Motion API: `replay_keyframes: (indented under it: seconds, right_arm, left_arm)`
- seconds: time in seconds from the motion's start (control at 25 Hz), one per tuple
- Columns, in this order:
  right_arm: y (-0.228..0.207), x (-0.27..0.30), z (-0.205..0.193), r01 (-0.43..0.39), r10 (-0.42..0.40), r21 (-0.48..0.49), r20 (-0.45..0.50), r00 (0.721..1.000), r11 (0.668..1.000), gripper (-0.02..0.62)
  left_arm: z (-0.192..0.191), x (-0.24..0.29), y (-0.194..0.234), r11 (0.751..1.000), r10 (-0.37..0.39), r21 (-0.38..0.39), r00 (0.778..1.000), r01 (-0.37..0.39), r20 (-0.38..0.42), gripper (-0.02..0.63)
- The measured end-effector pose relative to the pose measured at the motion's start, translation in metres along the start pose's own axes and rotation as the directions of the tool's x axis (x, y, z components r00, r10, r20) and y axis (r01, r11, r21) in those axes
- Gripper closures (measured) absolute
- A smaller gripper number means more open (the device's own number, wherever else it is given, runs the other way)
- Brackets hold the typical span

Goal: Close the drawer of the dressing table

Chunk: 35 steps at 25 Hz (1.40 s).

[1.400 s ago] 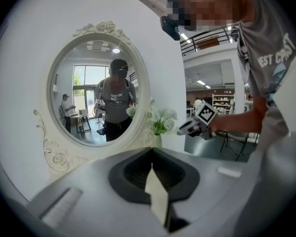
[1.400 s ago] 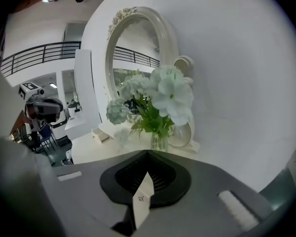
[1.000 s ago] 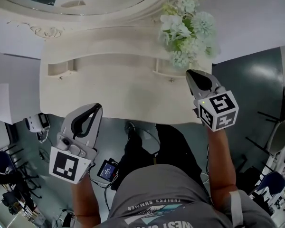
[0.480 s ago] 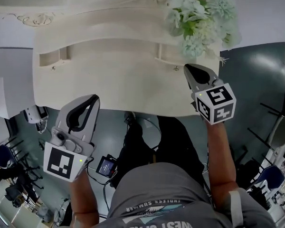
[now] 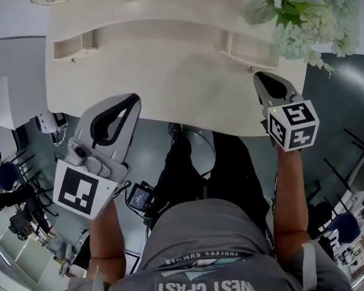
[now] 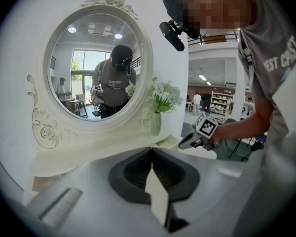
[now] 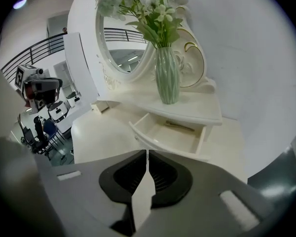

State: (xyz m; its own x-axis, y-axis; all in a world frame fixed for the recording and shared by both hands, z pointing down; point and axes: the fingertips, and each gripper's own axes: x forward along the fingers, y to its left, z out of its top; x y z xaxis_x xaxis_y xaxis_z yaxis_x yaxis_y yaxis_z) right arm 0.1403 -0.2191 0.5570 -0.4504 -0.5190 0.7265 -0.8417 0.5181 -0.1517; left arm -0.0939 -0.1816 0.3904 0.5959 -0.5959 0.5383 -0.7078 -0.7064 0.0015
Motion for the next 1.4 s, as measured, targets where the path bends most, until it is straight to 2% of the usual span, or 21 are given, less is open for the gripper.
replay_keyframes:
  seconds: [0.52,0.76,0.96,1.4]
  right_arm:
    - [0.005,0.022,-0.018,0.001,0.000,0.032,-0.025,1.000,0.999,0.489]
    - [-0.001,0.031,-0.021,0.026,-0.025,0.037,-0.032,0.999,0.999,0.491]
    - [-0.001,0.037,-0.020,0.048,-0.047,0.035,-0.027,0.999,0.998,0.519]
    - [-0.009,0.042,-0.015,0.063,-0.062,0.033,-0.027,0.998,0.997,0.522]
  left_arm:
    - [-0.022,-0.003,0.000,0.999,0.008,-0.032,1.000,-0.009,-0.023,0.603]
    - [-0.029,-0.003,-0.002,0.999,0.006,-0.032,1.000,-0.007,-0.029,0.603]
    - [-0.033,-0.002,-0.001,0.999,0.006,-0.035,0.999,-0.007,-0.031,0.604]
    - [-0.036,0.004,0.004,0.999,0.000,-0.043,1.000,-0.002,-0.029,0.604]
